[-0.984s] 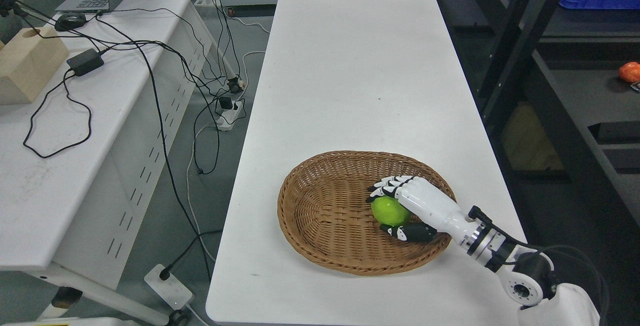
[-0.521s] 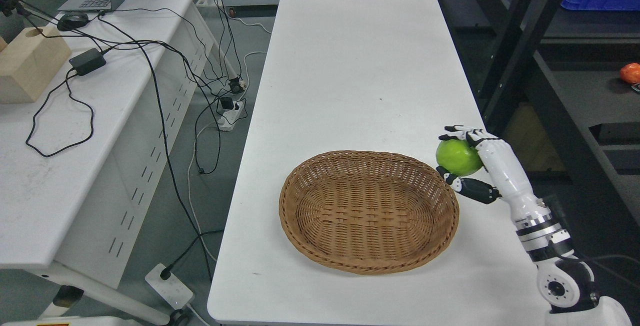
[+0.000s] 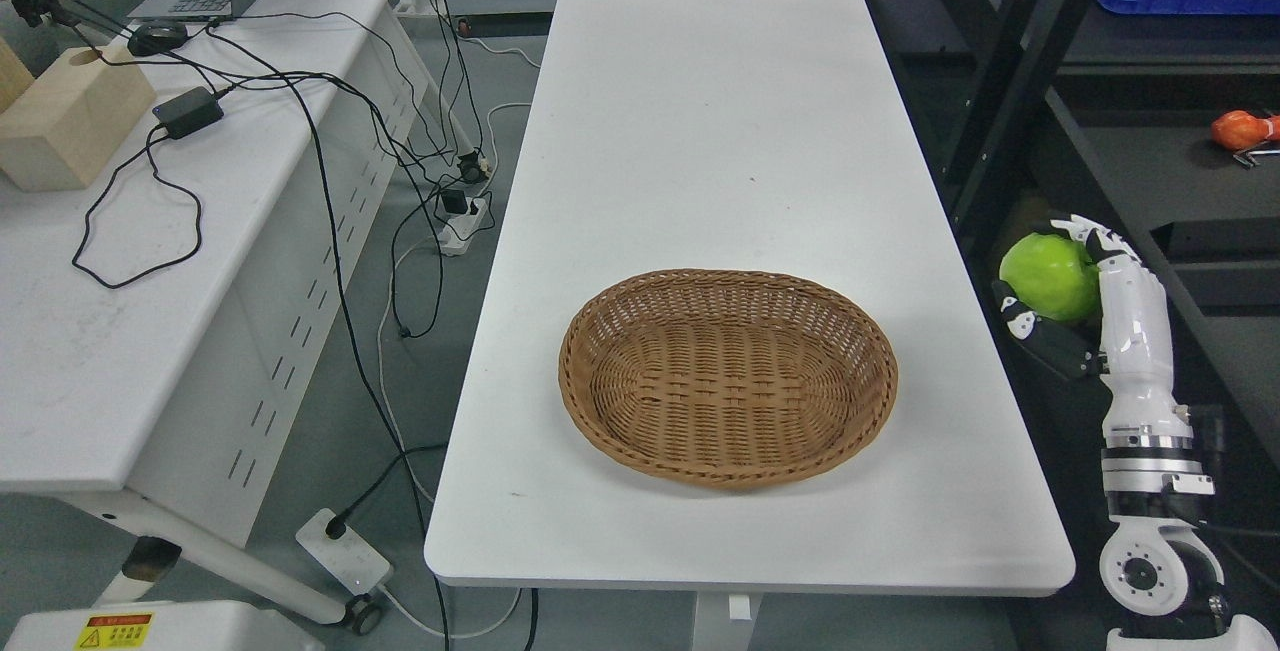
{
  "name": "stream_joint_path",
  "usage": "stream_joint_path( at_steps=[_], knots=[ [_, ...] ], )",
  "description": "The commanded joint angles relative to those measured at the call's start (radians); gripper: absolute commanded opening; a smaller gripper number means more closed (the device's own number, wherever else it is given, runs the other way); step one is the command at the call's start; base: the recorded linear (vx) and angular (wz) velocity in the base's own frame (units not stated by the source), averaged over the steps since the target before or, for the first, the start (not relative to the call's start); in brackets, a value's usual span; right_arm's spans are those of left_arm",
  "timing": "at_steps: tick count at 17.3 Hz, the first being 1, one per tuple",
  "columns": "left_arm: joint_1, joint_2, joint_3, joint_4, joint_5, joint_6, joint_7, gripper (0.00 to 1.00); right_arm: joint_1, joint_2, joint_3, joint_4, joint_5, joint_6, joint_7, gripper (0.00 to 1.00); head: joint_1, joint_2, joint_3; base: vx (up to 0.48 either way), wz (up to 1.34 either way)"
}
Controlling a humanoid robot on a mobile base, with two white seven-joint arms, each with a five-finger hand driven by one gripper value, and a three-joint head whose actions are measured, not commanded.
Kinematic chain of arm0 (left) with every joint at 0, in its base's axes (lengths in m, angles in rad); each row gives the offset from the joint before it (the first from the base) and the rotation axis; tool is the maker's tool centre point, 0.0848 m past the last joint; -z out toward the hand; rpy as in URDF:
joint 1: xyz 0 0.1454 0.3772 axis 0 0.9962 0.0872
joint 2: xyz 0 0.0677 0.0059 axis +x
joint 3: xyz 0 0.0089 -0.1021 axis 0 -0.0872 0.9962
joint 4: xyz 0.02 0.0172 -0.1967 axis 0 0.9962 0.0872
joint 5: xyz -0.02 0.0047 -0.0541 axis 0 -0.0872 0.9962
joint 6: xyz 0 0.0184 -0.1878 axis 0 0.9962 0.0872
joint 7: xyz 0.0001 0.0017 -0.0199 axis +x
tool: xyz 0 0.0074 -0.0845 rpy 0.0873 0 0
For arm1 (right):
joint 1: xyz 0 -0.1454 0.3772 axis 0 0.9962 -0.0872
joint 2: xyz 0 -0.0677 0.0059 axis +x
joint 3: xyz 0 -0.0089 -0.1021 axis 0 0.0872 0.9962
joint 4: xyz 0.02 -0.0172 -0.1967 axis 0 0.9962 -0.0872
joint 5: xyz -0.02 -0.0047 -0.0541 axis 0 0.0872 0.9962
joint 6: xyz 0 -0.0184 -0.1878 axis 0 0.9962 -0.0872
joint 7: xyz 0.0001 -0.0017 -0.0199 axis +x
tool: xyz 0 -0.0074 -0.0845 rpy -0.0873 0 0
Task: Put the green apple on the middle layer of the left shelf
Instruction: 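Carry the apple in the right hand while turning toward the shelf tray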
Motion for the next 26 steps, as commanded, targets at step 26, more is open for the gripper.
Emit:
stream_joint_path(
  at_steps=[26],
  knots=[
    [0.0,0.017,0.0,0.0,0.0,0.001,0.0,1.0,0.092,0.085,-0.051,-0.065,-0.001,-0.006,-0.022,0.0,0.0,0.0,0.0,-0.468,-0.24]
  ],
)
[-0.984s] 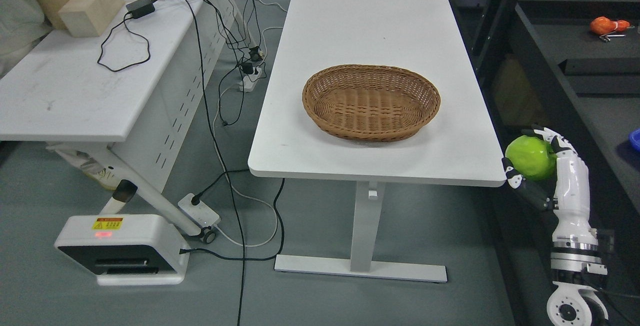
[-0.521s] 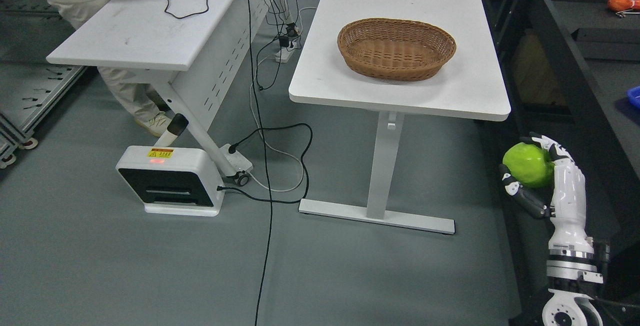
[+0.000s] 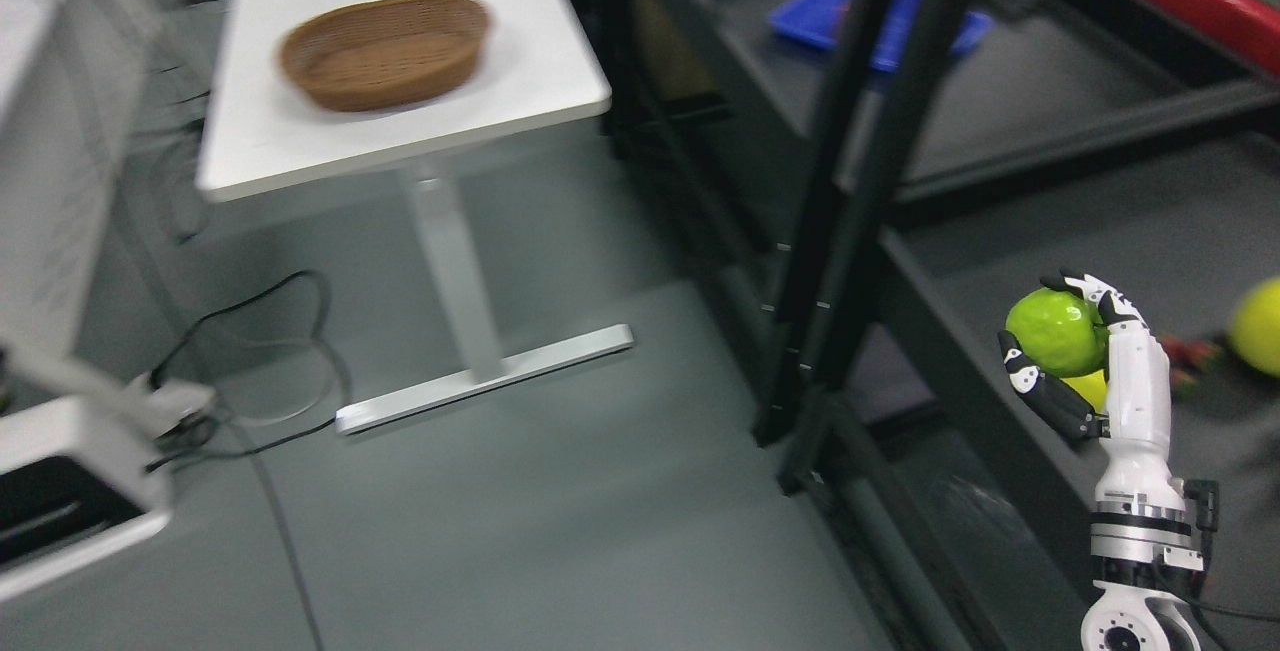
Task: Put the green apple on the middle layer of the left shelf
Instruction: 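Carry the apple in the right hand while turning toward the shelf tray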
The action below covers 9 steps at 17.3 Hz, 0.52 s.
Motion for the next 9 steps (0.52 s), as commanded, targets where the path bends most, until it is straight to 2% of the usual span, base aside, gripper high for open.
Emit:
stream_joint_path(
  at_steps=[1,4,6,9],
  knots=[
    [0.001,0.017,0.0,0.0,0.0,-0.002,0.0,1.0,-0.02,-0.022,-0.008,-0.004,0.003,0.005,0.002,0.0,0.0,0.0,0.0,-0.181,-2.14],
    [0.001,0.017,0.0,0.0,0.0,0.0,0.0,1.0,-0.02,-0.024,-0.008,-0.004,0.003,0.005,0.002,0.0,0.0,0.0,0.0,-0.089,-2.04],
    [0.001,0.017,0.0,0.0,0.0,0.0,0.001,1.0,-0.022,-0.024,-0.003,-0.001,0.006,0.005,0.002,0.0,0.0,0.0,0.0,0.046,-1.64],
    [0.001,0.017,0.0,0.0,0.0,-0.002,0.0,1.0,-0.019,-0.025,0.0,0.002,0.007,0.005,0.004,0.0,0.0,0.0,0.0,0.101,-1.06]
  ],
)
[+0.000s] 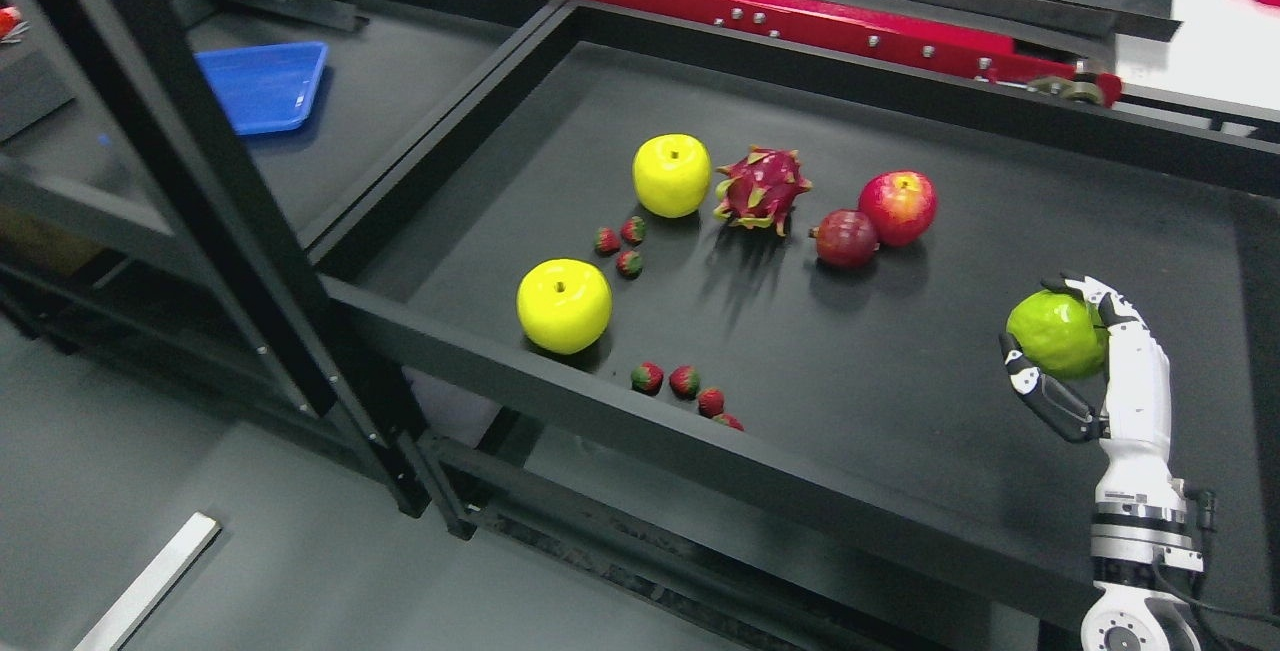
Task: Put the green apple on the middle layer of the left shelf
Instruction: 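Carry the apple in the right hand while turning toward the shelf tray, then lower the green apple onto the shelf tray near the red apple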
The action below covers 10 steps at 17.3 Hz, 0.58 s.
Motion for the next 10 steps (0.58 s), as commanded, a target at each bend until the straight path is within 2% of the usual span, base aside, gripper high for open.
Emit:
stream_joint_path(
  at_steps=[1,4,10],
  knots=[
    [0.0,0.018,0.0,0.0,0.0,-0.001,-0.001,1.0,-0.018,-0.024,0.002,0.003,0.003,0.0,0.002,0.0,0.0,0.0,0.0,0.174,-0.62],
    [0.0,0.018,0.0,0.0,0.0,-0.002,-0.001,1.0,-0.018,-0.024,0.002,0.005,0.003,0.0,0.002,0.0,0.0,0.0,0.0,0.172,-0.44],
    [0.0,0.018,0.0,0.0,0.0,-0.001,-0.001,1.0,-0.028,-0.027,0.01,0.022,0.015,0.015,0.004,0.0,0.0,0.0,0.0,0.196,-0.12]
  ],
)
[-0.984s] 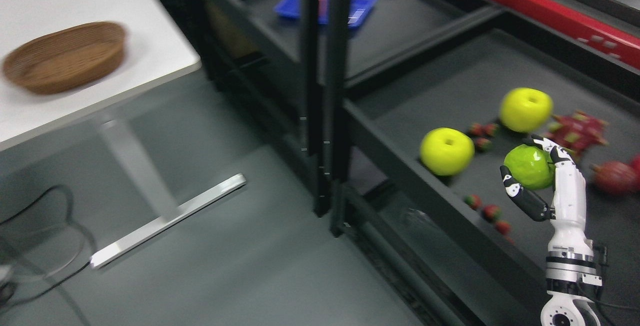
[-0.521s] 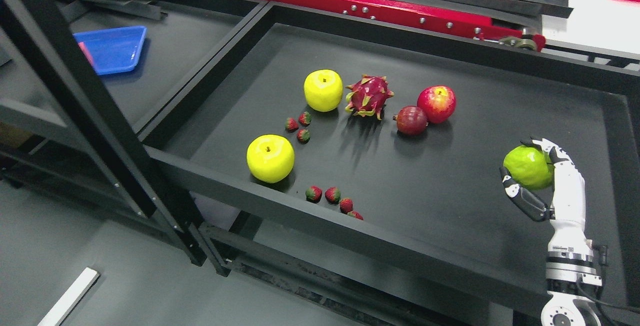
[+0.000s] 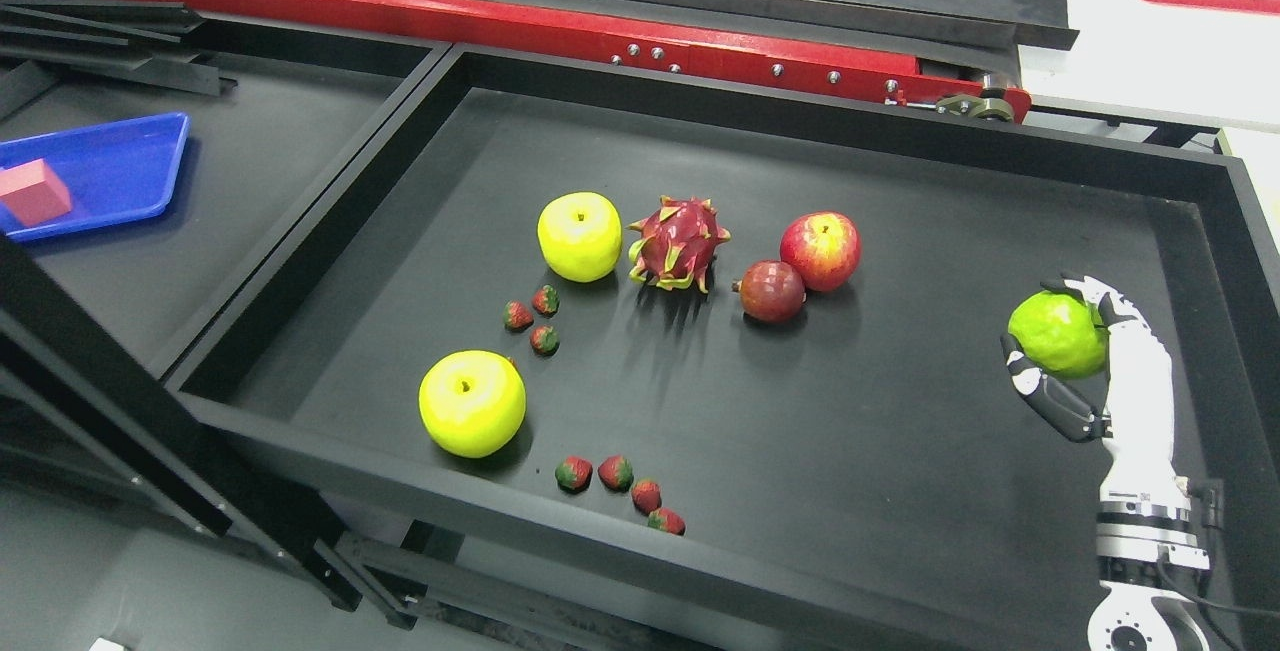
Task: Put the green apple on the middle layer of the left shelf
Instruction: 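Lower the green apple onto the shelf tray near the red apple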
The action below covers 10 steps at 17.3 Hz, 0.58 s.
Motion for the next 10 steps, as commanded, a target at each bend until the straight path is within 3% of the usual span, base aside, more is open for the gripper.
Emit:
stream_joint_path(
  at_steps=[1,4,7,10],
  knots=[
    [0.0,0.018,0.0,0.0,0.0,0.0,-0.001,1.0,-0.031,-0.011,0.016,0.026,0.026,0.02,0.001,0.0,0.0,0.0,0.0,0.171,-0.09],
    [0.0,0.018,0.0,0.0,0.0,0.0,0.001,1.0,-0.015,-0.024,0.132,0.035,0.103,0.046,0.037,0.0,0.0,0.0,0.0,0.119,-0.05],
    [0.0,0.018,0.0,0.0,0.0,-0.001,-0.001,1.0,-0.006,-0.054,0.345,0.029,0.12,0.048,0.088,0.0,0.0,0.0,0.0,0.082,-0.02],
    [0.0,0.018,0.0,0.0,0.0,-0.001,0.001,1.0,-0.093,-0.032,0.476,0.053,0.262,0.056,0.093,0.0,0.0,0.0,0.0,0.06,-0.01]
  ],
)
